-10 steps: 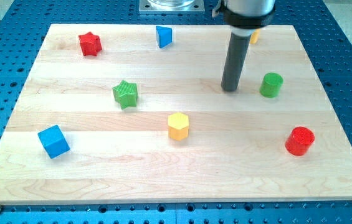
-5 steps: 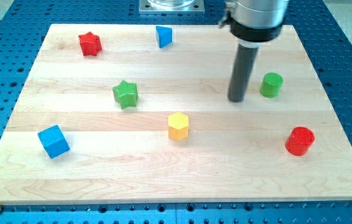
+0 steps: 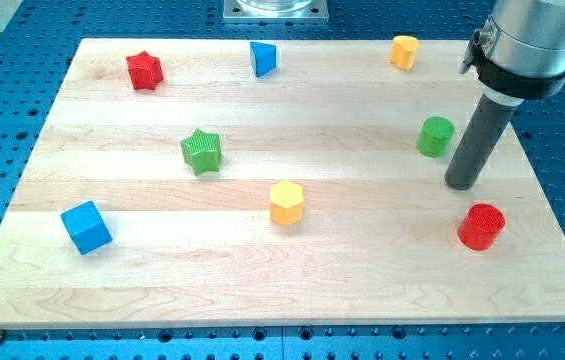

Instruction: Place the red circle vertically below the green circle

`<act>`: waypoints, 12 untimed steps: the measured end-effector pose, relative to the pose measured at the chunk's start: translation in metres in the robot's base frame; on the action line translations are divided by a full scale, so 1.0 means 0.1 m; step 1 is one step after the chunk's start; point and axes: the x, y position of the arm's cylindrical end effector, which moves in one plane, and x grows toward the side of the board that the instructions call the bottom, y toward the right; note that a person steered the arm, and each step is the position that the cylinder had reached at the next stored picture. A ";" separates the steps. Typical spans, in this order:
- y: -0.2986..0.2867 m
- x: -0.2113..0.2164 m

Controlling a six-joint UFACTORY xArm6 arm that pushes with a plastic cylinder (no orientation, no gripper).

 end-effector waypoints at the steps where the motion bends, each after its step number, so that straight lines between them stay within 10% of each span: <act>1: 0.06 0.08; 5: 0.48 0.19; 8: 0.83 1.21; 12: 0.63 0.98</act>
